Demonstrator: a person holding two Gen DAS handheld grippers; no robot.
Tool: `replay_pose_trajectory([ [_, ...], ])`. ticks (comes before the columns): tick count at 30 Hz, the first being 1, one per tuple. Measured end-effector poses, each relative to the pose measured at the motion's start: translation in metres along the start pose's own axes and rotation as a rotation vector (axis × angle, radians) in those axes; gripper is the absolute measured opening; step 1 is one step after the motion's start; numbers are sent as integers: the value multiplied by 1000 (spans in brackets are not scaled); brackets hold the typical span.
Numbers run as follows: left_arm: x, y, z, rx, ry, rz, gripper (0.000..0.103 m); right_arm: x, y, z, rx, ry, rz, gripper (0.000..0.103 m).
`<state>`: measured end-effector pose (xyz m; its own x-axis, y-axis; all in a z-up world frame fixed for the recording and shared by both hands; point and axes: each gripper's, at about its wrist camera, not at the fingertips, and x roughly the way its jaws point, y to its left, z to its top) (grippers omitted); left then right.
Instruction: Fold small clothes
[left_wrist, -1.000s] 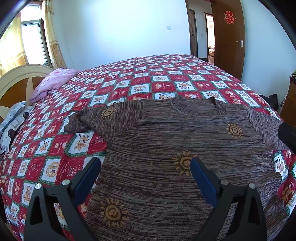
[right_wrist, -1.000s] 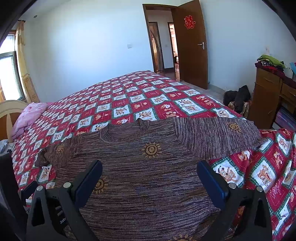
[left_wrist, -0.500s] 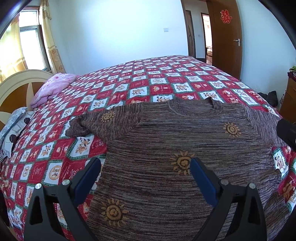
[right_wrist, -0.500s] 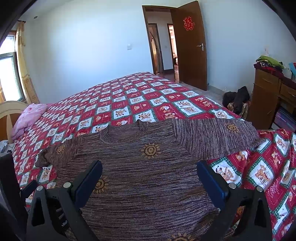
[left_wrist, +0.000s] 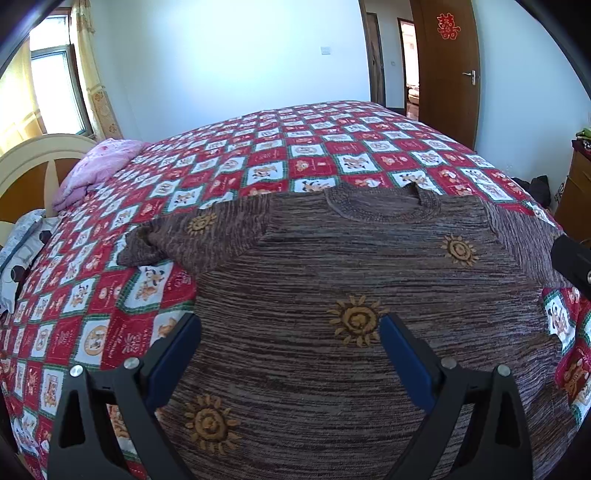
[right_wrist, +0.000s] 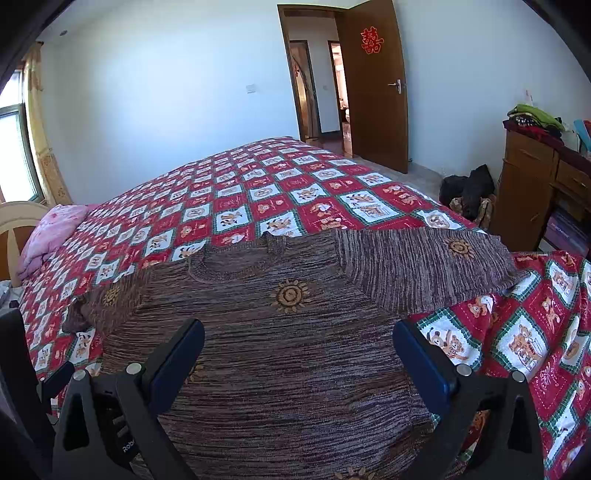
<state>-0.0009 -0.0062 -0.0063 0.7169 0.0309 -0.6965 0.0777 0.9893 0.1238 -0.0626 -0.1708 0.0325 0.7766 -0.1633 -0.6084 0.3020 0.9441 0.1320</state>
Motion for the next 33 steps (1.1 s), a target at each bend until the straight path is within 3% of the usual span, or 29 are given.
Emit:
replay_pose_trajectory([
  [15, 34, -13, 17, 7, 25, -55, 99, 26, -32, 14, 10, 9, -24, 102],
  [19, 52, -12, 30, 12, -4, -37, 99, 29, -67, 25, 49, -8, -14, 102],
  [21, 67, -12, 35, 8, -5, -19, 99, 32, -97, 30, 91, -13, -25, 100],
  [27, 102, -9, 40, -34, 5, 11, 99, 52, -228, 50, 226, 32, -145, 57],
  [30, 114, -9, 36, -40, 7, 42, 99, 65, -305, 59, 380, 63, -191, 57],
  [33, 125, -5, 34, -65, 69, 19, 99, 81, -349, 64, 452, 86, -200, 57],
])
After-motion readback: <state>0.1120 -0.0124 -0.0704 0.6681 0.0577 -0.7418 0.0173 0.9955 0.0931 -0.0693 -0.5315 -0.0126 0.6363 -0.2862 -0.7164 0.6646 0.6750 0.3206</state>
